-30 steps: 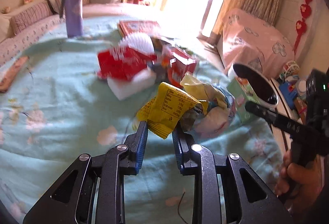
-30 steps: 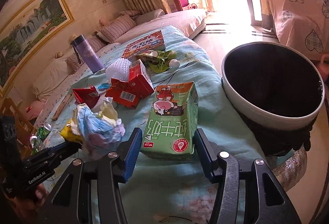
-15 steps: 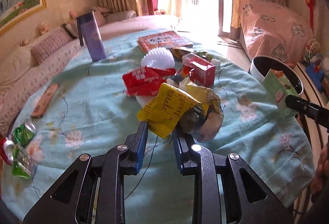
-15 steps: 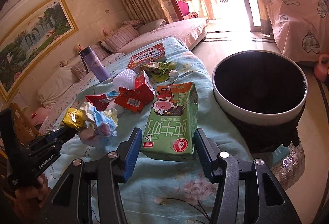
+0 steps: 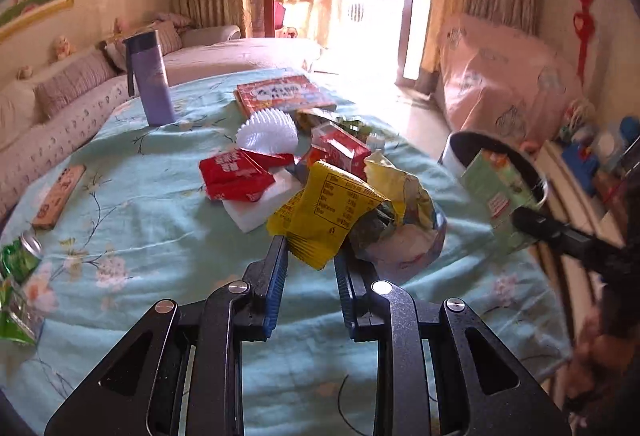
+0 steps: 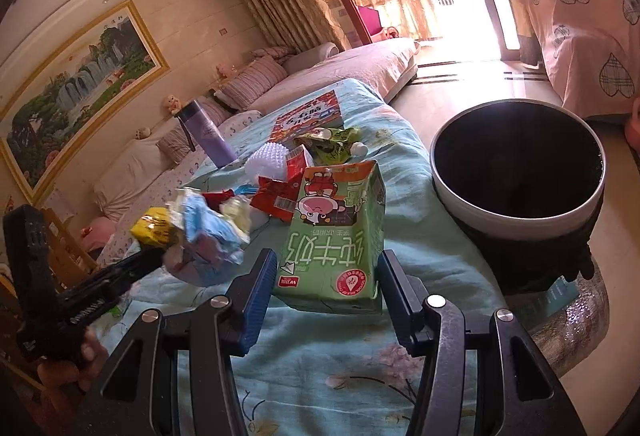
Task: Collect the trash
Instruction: 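Carry the wrapper and carton over the bin and open both tools to drop them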
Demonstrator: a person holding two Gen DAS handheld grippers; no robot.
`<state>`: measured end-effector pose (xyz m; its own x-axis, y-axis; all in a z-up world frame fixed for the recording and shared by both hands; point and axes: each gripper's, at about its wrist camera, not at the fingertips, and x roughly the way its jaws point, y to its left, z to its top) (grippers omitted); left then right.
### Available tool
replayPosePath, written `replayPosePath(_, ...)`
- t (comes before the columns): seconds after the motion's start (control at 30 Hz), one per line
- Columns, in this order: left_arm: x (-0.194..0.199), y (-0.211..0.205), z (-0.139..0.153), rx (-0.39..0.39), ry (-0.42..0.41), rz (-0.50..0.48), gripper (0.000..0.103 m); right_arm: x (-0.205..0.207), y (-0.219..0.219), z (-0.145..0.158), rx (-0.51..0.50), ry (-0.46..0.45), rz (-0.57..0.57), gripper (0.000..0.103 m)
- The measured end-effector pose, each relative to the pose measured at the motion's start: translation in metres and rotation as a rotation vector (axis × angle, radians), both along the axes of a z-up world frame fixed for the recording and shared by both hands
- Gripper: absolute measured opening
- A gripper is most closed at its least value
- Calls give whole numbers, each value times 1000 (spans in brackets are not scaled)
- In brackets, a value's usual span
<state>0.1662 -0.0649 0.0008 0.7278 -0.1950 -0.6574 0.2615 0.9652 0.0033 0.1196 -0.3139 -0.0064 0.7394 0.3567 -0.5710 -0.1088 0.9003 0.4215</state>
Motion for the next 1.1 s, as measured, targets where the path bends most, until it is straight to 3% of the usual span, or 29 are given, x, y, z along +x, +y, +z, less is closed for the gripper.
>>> replayPosePath(0.13,8,-19,-19,-8,73,-27,23,-5,16,5,20,-21,81,53)
replayPosePath(0.33,0,-14,4,-46,17,-26,23,6,26,-12,-12,20,100,53)
replayPosePath(0.57,16,-25,25,-100,7,-60,23,8,-23,-5,16,3,0,53)
replayPosePath(1.1,49,-160,13,-114,125,-256,23,24,-130,-1,-53,31,-193,53)
